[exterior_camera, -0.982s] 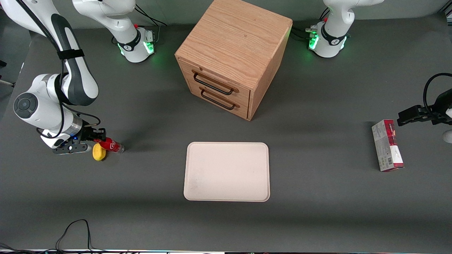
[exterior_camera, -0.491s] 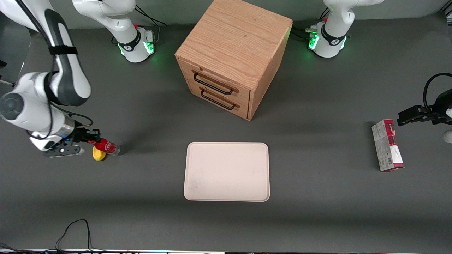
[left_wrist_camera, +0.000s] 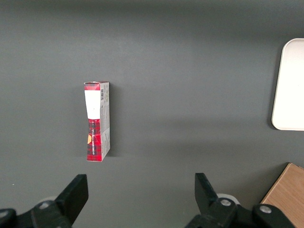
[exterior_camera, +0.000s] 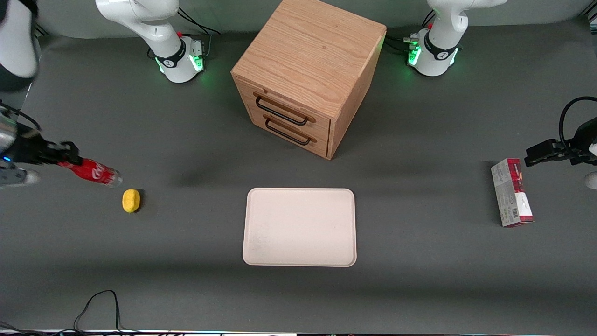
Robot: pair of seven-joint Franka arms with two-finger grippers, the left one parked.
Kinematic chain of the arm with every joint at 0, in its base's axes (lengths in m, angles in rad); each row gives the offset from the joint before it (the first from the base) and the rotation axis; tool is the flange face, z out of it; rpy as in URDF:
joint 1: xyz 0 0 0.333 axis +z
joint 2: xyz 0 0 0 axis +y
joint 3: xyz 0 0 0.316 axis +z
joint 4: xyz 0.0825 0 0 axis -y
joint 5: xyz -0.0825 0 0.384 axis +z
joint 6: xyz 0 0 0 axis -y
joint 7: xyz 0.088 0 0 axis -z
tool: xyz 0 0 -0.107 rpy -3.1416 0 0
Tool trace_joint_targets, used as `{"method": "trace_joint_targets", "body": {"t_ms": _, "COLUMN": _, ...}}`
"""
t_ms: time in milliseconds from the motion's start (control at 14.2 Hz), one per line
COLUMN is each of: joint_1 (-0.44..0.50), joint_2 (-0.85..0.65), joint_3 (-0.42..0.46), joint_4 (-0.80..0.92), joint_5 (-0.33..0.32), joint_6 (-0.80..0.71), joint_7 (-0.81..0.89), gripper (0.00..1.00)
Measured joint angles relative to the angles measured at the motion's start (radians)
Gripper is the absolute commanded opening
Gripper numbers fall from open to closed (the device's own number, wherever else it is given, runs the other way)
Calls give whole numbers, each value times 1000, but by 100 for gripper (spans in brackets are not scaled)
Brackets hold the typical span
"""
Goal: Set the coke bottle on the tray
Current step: 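Lift the bottle and carry it over the cream tray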
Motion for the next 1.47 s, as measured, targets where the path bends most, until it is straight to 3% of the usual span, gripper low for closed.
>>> {"method": "trace_joint_targets", "body": {"t_ms": 351, "joint_1": 35, "joint_2": 26, "joint_3": 5, "joint_4": 139, "joint_5": 0, "joint_6": -73, "joint_7": 0, "gripper": 17}}
{"method": "trace_joint_targets", "body": {"t_ms": 842, "joint_1": 251, "joint_2": 348, "joint_3": 94, "joint_4": 498, "joint_5": -1, "joint_6": -52, "joint_7": 105, "gripper": 11}}
{"method": "trace_joint_targets", "body": {"t_ms": 982, "joint_1": 343, "joint_2": 404, "joint_3": 97, "joint_4": 538, "joint_5": -3, "joint_6": -31, "joint_7": 134, "gripper": 11}}
{"method": "trace_joint_targets", "body": {"t_ms": 1193, "joint_1": 459, "joint_2": 444, "joint_3": 100, "joint_4": 557, "joint_5": -61, "joint_6": 4, "joint_7": 141, "gripper": 11}}
{"method": "trace_joint_targets", "body": {"t_ms": 1474, "joint_1": 481, "joint_2": 509, "joint_3": 100, "joint_4": 555, "joint_5": -72, "joint_6": 82, "joint_7": 142, "gripper": 11}}
